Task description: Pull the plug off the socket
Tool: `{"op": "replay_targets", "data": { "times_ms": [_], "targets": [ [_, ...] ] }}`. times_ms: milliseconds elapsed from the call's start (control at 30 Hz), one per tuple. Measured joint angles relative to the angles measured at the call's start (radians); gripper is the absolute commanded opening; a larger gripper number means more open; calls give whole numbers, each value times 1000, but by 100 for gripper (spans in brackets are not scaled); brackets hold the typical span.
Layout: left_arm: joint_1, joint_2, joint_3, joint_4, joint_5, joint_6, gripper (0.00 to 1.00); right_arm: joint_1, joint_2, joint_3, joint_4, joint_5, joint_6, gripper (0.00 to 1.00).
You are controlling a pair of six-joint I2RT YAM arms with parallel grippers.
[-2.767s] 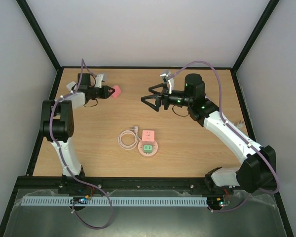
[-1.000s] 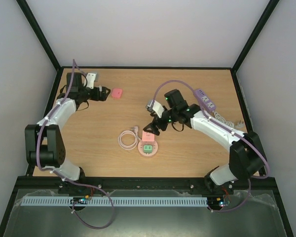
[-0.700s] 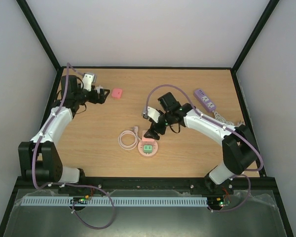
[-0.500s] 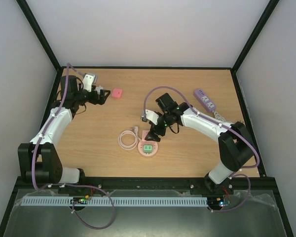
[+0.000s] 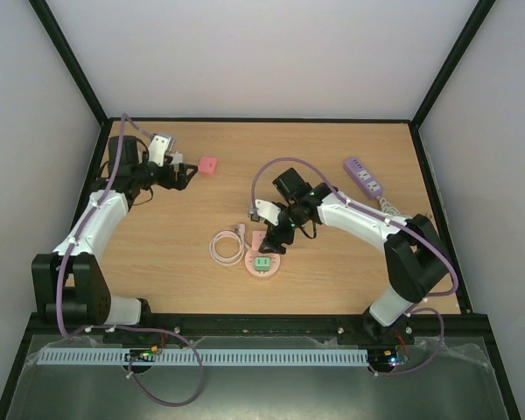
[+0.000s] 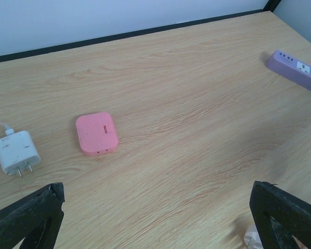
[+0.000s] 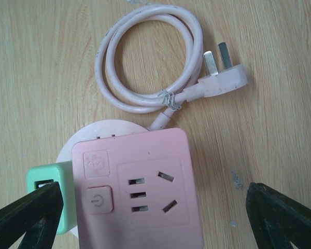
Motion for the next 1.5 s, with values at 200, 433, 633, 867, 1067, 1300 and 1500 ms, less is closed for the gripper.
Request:
{"op": "replay_targets", "data": {
  "times_ms": [200, 433, 633, 867, 1067, 1300, 1500],
  "targets": [
    [0, -2, 0, -6, 8, 0, 99, 10, 15, 0, 3, 16, 0, 94],
    [0, -4, 0, -6, 18, 0, 100, 31, 24, 0, 3, 30, -1, 87],
    [0, -4, 0, -6, 32, -1, 100, 32, 32, 0, 10, 43, 6, 75],
    [0, -4, 0, -8, 37, 3, 99, 33, 35, -4, 42, 47, 66, 61],
    [0, -4, 0, -42, 37, 47, 99, 33, 13, -60, 175, 79, 207, 58],
    [-2, -43, -47, -42, 65, 85, 97, 24, 5, -112, 340, 167, 370, 57],
    [-60, -80, -136, -16, 63, 100, 96, -11, 5, -142, 429, 190, 457, 54]
  ]
}}
